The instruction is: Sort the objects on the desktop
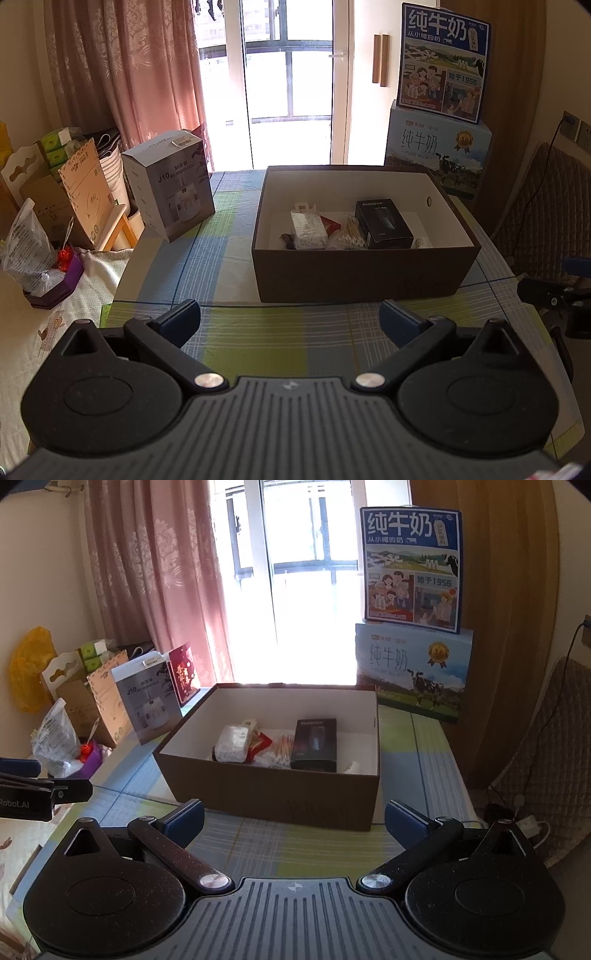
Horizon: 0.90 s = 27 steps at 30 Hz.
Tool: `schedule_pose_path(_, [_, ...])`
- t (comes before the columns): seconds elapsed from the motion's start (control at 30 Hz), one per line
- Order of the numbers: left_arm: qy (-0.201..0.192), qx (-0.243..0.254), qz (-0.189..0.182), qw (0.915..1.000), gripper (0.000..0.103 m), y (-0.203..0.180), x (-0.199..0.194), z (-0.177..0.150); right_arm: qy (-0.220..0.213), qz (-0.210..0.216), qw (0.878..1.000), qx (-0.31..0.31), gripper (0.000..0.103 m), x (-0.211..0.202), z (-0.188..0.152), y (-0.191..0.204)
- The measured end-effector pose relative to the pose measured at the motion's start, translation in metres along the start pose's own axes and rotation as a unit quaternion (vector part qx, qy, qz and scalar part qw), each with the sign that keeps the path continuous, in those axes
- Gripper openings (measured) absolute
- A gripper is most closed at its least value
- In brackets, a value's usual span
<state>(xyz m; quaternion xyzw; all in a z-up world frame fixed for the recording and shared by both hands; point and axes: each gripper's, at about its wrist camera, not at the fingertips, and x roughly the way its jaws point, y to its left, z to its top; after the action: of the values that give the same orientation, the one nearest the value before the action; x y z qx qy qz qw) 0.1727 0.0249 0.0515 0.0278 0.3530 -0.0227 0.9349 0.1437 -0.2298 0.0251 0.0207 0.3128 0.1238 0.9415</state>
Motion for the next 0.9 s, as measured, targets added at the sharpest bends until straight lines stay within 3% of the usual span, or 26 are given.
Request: schedule_pose_path(0.9, [0.028, 0.016, 0.013, 0.9994, 0.102, -0.029, -0.017, -0.046, 0.025, 0.005, 1.0, 0.002, 0.101, -0.027, -0.037, -0.017])
